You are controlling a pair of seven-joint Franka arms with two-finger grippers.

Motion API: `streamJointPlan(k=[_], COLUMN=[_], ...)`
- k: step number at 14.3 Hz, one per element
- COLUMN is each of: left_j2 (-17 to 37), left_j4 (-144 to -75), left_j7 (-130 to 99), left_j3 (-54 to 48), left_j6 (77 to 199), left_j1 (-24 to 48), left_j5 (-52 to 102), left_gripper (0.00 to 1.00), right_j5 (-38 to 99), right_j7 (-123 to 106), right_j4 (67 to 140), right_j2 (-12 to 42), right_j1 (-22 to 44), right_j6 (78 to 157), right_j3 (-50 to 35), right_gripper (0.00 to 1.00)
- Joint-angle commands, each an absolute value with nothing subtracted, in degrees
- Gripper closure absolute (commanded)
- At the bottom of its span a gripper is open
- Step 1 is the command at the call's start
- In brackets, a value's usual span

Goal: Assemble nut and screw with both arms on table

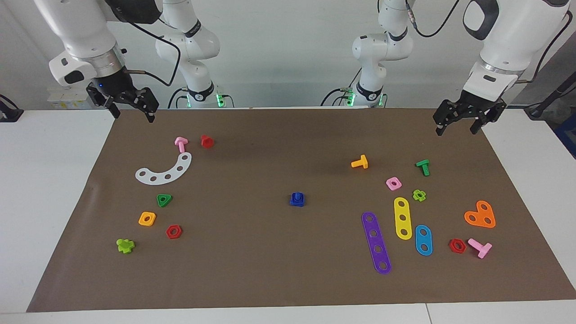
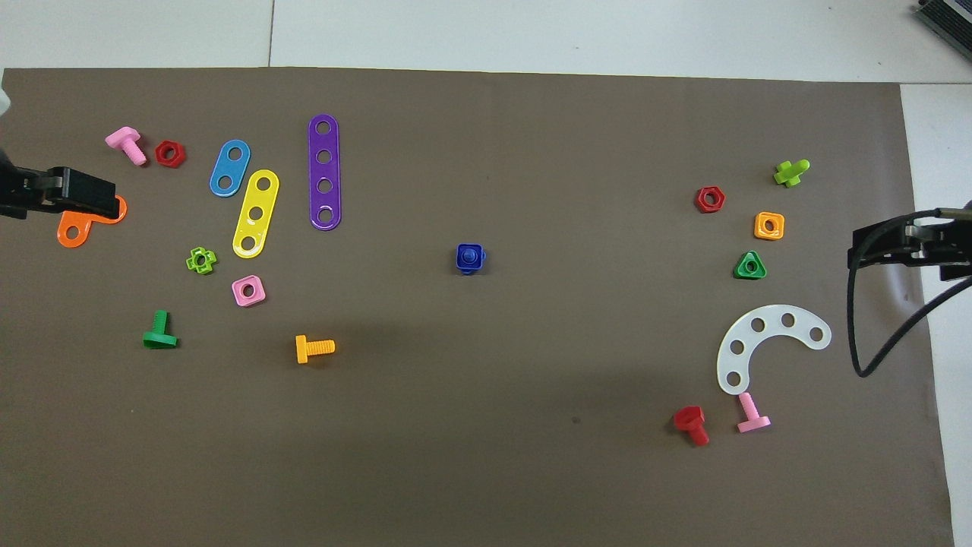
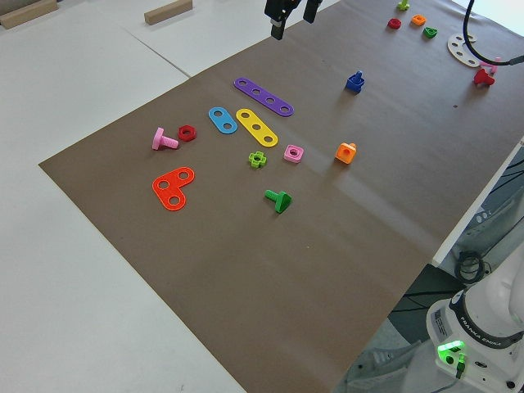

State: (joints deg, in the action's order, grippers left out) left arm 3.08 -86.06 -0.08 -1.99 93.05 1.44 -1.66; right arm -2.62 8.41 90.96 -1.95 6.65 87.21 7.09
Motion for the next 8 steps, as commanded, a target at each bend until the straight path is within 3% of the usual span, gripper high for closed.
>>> streamJointPlan(k=[1,8], left_j2=[1.4,0.1], left_j4=[-88.2,-90.6], left_j7=[-0.1,-0.1], left_j3=[-1.7,-1.7], left_j6=[93.4,93.0], left_j1=[1.8,1.8], left_j5=[-2.0,0.2], left_gripper=[0.0,0.0], right_j5=[-1.7,-1.7], right_j7=[7.4,7.4], right_j4=[91.8,91.8], right_j2=[-3.0,-3.0], right_j1=[6.5,6.5], right_j6=[86.9,86.9], right_j3=[7.0,7.0], right_gripper=[0.0,0.0])
